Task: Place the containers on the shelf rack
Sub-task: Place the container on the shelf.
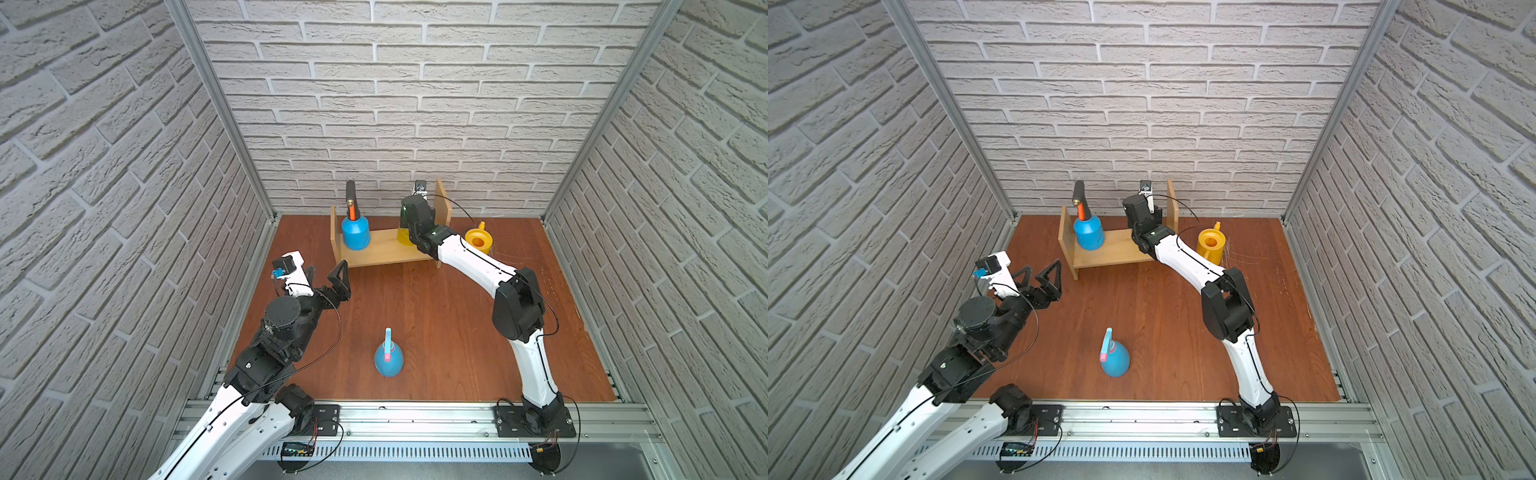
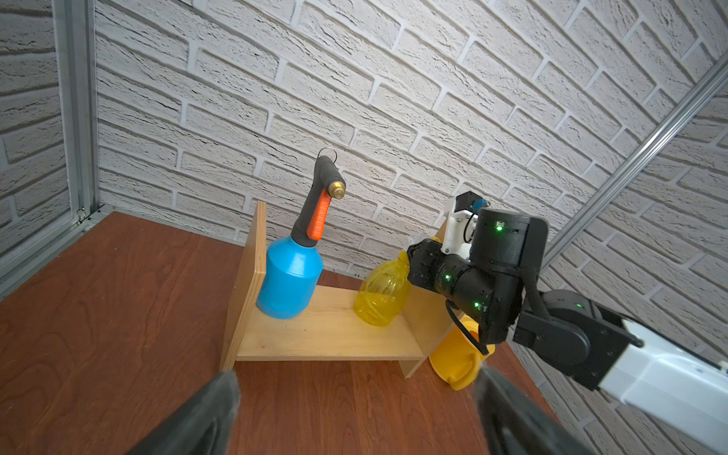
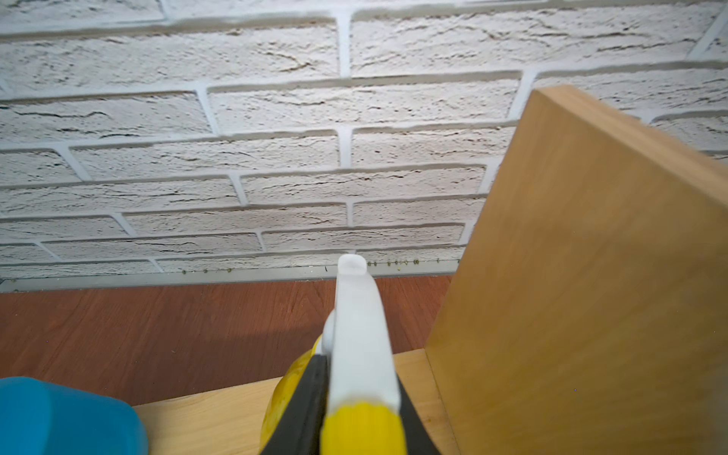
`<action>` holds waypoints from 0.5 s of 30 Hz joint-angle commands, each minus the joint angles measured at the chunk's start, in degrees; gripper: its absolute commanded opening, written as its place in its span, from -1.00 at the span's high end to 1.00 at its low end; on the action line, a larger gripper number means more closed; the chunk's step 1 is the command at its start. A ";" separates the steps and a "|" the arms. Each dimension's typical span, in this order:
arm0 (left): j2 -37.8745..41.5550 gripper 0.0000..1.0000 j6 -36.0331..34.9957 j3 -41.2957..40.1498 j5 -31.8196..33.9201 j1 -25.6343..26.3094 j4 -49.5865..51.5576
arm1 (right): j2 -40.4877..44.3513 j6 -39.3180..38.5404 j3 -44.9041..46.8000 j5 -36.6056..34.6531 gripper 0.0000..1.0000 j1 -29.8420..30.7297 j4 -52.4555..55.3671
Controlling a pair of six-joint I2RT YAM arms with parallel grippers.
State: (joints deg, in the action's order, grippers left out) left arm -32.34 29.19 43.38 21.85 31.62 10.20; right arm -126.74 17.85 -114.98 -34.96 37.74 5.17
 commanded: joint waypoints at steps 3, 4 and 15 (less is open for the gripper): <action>0.35 -0.96 1.37 -0.75 -0.07 -0.26 -1.79 | -1.45 0.36 -2.48 3.31 0.50 -0.24 0.37; 0.35 -0.96 1.46 -0.79 -0.05 -0.25 -1.76 | -1.48 0.18 -2.67 3.73 0.50 -0.28 0.41; 0.26 -0.96 1.85 -0.88 -0.40 -0.26 -2.12 | 0.85 -1.50 -2.32 6.40 -0.30 -0.21 2.04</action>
State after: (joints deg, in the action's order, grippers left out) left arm -32.34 30.98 43.05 21.80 31.62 10.22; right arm -127.26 17.06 -116.49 -29.39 37.54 7.44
